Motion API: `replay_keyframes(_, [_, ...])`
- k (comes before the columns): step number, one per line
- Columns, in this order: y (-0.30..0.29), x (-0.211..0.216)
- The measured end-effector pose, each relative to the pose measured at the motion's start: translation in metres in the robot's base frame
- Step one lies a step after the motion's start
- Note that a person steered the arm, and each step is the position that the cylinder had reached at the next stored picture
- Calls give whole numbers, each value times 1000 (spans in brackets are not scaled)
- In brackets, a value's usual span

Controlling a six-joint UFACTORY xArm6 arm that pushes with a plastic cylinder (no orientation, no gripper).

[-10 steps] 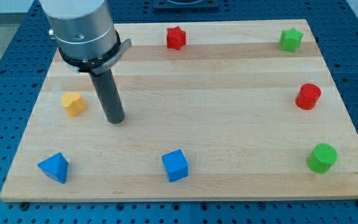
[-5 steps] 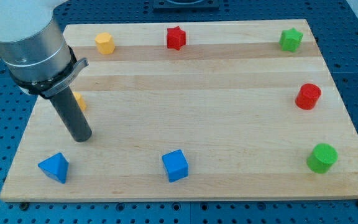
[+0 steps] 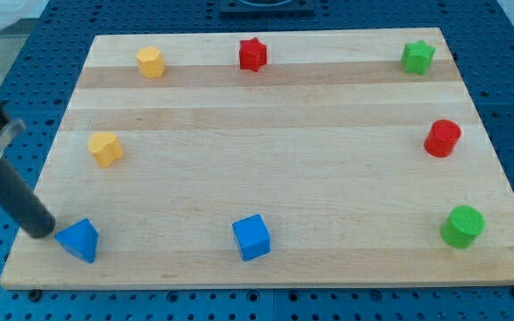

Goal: Move triangle close to the blue cube

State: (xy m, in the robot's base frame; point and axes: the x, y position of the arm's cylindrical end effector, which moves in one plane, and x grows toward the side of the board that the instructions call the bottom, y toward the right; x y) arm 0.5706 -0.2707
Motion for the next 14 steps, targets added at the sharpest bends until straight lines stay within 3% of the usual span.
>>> replay_keyframes(2, [12, 2])
replay_keyframes(4, [72, 21])
replay_keyframes(8, [12, 39])
replay_keyframes(10, [22, 47])
replay_keyframes(14, [120, 48])
